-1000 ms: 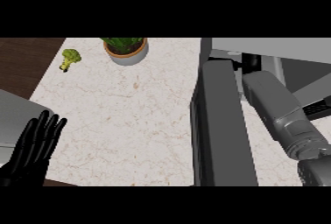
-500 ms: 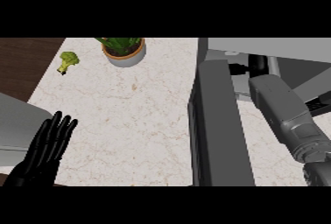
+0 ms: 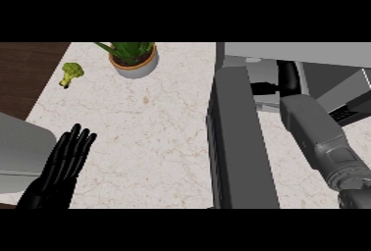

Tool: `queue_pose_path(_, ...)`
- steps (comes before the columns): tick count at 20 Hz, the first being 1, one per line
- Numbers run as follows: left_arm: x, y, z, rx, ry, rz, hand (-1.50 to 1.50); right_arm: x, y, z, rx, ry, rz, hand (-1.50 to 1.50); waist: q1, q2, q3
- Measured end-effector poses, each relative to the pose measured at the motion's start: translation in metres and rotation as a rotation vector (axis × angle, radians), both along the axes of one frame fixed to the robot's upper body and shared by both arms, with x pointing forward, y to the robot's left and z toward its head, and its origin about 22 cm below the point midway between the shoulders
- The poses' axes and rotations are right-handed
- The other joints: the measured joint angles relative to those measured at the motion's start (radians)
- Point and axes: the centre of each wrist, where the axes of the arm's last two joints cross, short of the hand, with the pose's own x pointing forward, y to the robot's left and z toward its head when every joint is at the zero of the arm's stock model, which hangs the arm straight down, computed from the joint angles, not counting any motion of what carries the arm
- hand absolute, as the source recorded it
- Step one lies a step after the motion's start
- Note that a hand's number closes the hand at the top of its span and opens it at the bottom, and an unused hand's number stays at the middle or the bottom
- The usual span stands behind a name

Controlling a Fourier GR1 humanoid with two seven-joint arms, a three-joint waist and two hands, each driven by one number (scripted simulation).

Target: Pick up the milk, place it into the microwave and close the microwave

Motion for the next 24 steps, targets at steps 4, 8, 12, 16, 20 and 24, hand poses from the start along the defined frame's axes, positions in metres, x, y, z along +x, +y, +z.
queue_pose_path(4, 0.004, -0.006, -0.006, 0.003, 0.021, -0.027, -1.5, -0.007, 0.001, -0.013, 0.039, 0.011, 0.043, -1.5, -0.018, -0.008, -0.001)
queue_pose_path(8, 0.009, -0.013, -0.01, 0.005, 0.042, -0.06, -1.5, -0.016, 0.003, -0.027, 0.101, 0.019, 0.103, -1.5, -0.035, -0.015, -0.001)
queue_pose_path(12, 0.014, -0.014, -0.017, 0.019, 0.068, -0.111, -1.5, -0.029, -0.002, -0.046, 0.159, 0.021, 0.15, -1.5, -0.054, -0.024, -0.002)
queue_pose_path(16, 0.024, -0.016, -0.019, 0.063, 0.081, -0.185, 1.5, -0.041, -0.003, -0.062, 0.207, 0.024, 0.18, -1.5, -0.07, -0.031, -0.003)
queue_pose_path(20, 0.034, -0.035, -0.025, 0.111, 0.093, -0.26, 1.5, -0.054, -0.009, -0.078, 0.227, 0.026, 0.194, -1.5, -0.088, -0.039, -0.004)
queue_pose_path(24, 0.043, -0.052, -0.031, 0.149, 0.109, -0.296, 1.5, -0.07, -0.014, -0.094, 0.237, 0.023, 0.215, -1.5, -0.106, -0.048, -0.005)
